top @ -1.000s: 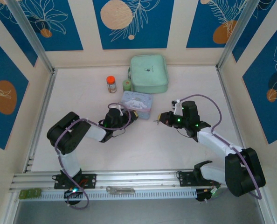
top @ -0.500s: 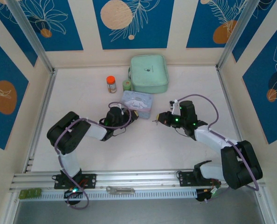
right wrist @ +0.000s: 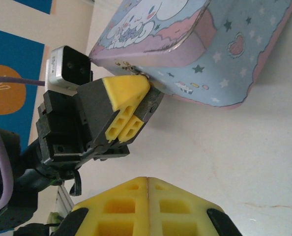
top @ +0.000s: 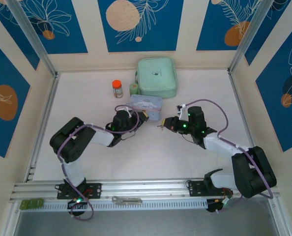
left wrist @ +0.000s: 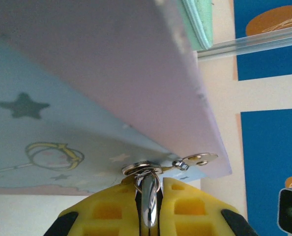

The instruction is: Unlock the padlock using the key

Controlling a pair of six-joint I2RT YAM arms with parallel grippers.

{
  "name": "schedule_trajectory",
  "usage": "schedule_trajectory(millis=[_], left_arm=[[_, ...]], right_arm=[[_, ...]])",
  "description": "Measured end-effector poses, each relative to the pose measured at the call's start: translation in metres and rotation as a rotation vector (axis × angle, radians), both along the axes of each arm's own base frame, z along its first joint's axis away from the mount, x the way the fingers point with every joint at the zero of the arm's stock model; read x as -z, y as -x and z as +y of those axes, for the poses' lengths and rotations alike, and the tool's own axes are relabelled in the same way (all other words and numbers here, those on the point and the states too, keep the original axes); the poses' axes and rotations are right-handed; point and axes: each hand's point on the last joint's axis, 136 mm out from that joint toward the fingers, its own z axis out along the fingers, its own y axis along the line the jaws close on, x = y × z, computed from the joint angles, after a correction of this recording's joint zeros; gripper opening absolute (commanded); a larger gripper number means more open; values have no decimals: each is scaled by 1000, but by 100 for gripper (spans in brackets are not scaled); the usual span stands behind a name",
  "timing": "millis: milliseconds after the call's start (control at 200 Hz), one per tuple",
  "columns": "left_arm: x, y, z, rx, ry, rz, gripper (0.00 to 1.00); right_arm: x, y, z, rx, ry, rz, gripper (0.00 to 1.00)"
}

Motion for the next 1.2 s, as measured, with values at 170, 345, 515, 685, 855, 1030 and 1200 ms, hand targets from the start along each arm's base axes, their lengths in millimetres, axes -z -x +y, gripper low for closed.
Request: schedule_trajectory(millis=[170, 345, 515, 685, 855, 1030, 1200], left_arm=[[-13, 2, -9, -8, 68, 3, 0], [-31, 1, -22, -2, 129, -5, 0], [-35, 5, -28, -8, 164, 2, 0], [-39, 3, -28, -29, 188, 2, 0], [-37, 0, -28, -43, 212, 9, 0], [-38, 1, -27, -50, 226, 7, 0], [-36, 2, -26, -53, 224, 8, 0]], right_arm=[[3, 4, 4, 12, -51, 13, 0], [12, -5, 12, 58, -109, 53, 0], [6, -17, 14, 121, -146, 23, 0], [-1, -26, 7, 176, -157, -23, 0], [-4, -29, 2, 208, -158, -52, 0], [-10, -33, 0, 230, -169, -90, 0], [-11, -39, 0, 242, -179, -115, 0]])
